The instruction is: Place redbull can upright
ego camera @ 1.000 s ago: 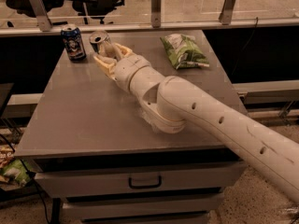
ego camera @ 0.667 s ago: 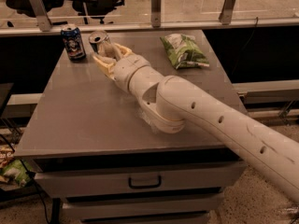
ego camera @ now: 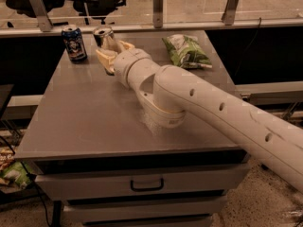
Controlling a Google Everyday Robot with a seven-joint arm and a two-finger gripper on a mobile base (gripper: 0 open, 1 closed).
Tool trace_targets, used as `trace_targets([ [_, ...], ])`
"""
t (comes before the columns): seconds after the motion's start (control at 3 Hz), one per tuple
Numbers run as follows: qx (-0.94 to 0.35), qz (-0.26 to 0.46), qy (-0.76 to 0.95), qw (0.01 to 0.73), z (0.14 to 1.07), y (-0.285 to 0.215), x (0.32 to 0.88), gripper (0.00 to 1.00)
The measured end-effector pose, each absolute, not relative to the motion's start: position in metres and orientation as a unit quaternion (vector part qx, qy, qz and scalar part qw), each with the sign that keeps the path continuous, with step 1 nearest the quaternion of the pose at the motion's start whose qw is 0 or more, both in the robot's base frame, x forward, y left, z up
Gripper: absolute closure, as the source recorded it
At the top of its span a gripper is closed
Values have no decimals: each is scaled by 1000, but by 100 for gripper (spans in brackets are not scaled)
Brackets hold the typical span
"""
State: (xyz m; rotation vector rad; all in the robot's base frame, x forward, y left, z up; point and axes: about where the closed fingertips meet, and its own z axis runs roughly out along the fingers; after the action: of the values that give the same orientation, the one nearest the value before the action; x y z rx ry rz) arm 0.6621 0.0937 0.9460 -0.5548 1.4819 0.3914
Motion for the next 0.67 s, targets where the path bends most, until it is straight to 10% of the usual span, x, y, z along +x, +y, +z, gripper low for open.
trace_targets([
  [0.67, -183, 222, 690, 665, 938, 91, 681, 100],
])
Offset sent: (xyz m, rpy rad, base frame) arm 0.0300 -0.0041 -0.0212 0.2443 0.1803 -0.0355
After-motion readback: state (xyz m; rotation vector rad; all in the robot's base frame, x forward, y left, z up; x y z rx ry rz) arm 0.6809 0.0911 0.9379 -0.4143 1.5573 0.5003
